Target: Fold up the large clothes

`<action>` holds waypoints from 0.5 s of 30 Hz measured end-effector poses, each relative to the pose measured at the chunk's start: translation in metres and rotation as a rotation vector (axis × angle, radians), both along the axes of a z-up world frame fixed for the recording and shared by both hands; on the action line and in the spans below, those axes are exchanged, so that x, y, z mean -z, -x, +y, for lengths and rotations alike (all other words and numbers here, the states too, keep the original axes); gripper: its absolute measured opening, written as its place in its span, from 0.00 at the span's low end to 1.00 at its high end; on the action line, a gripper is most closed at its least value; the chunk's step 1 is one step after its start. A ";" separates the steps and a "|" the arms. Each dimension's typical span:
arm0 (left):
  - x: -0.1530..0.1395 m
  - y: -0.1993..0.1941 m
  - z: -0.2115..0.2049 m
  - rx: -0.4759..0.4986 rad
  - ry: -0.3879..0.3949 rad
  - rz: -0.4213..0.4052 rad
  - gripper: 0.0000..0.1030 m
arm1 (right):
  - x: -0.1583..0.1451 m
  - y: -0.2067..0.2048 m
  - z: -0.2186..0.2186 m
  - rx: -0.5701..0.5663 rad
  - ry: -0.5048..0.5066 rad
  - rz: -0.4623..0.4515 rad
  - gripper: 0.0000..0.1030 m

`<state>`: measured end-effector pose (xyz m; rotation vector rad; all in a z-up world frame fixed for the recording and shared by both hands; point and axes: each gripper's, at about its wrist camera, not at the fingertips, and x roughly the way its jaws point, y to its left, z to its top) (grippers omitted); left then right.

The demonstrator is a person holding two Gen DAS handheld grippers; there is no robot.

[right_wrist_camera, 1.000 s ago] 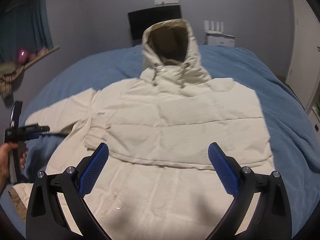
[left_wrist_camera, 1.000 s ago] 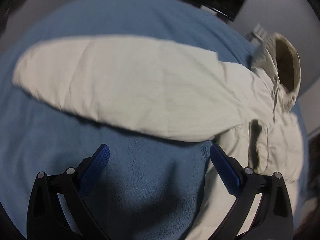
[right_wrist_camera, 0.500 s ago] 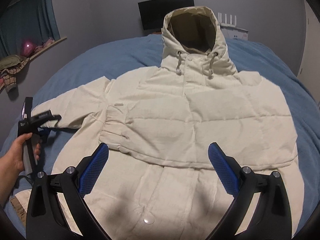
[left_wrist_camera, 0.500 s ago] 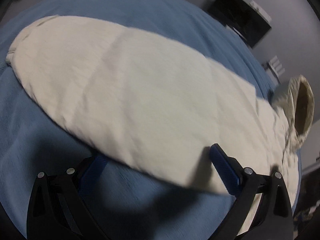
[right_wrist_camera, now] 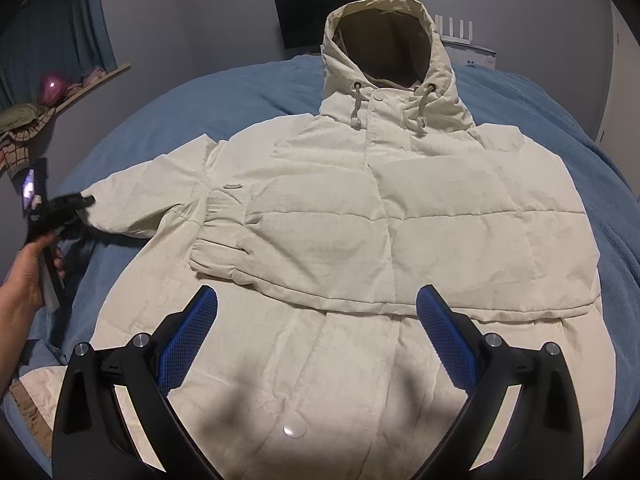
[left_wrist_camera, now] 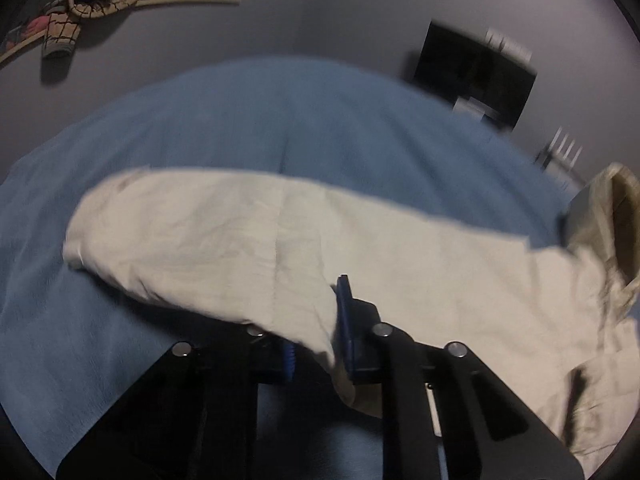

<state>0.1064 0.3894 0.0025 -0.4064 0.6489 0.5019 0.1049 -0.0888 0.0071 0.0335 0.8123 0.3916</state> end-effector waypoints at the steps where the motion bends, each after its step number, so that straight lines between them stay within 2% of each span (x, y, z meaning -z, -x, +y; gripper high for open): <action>1: -0.008 0.002 -0.001 0.006 -0.002 -0.024 0.13 | 0.000 0.001 -0.001 -0.001 -0.002 0.000 0.93; 4: -0.041 0.008 -0.017 0.059 -0.057 -0.107 0.10 | -0.001 0.003 -0.003 0.001 -0.001 -0.005 0.93; 8: -0.086 0.008 -0.066 0.181 -0.191 -0.191 0.09 | -0.003 0.005 -0.012 0.021 0.015 -0.017 0.93; 12: -0.113 0.007 -0.121 0.306 -0.294 -0.244 0.08 | -0.003 0.006 -0.029 0.058 0.036 -0.021 0.93; 15: -0.124 0.001 -0.163 0.406 -0.344 -0.274 0.08 | -0.002 0.006 -0.046 0.095 0.051 -0.022 0.93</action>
